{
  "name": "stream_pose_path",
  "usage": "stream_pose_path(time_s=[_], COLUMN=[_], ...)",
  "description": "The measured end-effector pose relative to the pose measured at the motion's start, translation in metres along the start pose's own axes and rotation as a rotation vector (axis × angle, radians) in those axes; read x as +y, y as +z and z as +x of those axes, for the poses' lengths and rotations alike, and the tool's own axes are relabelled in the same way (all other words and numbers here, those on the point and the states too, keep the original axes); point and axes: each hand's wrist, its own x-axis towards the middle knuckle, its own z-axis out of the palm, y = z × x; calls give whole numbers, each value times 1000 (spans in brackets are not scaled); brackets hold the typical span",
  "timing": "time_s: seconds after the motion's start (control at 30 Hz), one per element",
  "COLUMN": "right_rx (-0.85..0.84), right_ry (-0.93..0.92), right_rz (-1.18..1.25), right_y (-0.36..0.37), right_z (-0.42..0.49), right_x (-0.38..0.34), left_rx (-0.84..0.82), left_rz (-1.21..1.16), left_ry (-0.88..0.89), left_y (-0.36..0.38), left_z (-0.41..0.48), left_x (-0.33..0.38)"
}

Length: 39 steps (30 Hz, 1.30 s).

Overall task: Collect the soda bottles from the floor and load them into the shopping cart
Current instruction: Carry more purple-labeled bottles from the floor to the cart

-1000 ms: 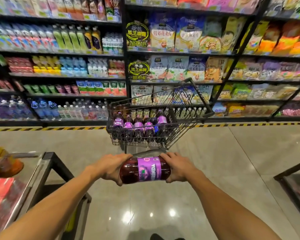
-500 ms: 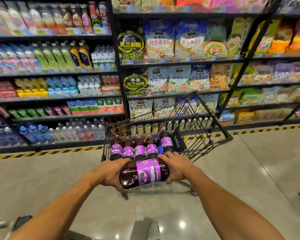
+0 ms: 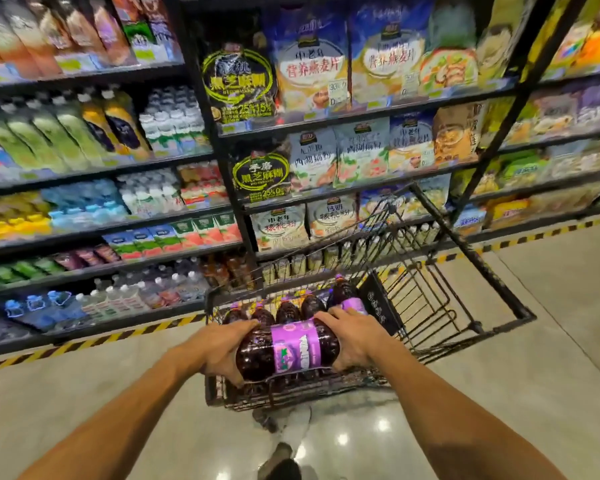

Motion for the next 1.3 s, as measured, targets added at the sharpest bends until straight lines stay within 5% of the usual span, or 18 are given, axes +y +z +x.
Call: stream_pose_path(time_s=[0.43, 0.77, 1.13, 1.3], right_rx=[-17, -71, 5, 9], right_ry=[535, 969, 1157, 1112], right_rz=[386, 687, 892, 868], right_y=[68, 159, 208, 213], right_z=[99, 171, 221, 223], right_x=[25, 35, 36, 29], left_rx=[-289, -365, -346, -260], left_rz=[395, 786, 872, 627], left_ry=[482, 866, 1007, 892], left_y=[-82, -9, 43, 49], left_z=[254, 462, 539, 536], left_x=[-61, -41, -34, -64])
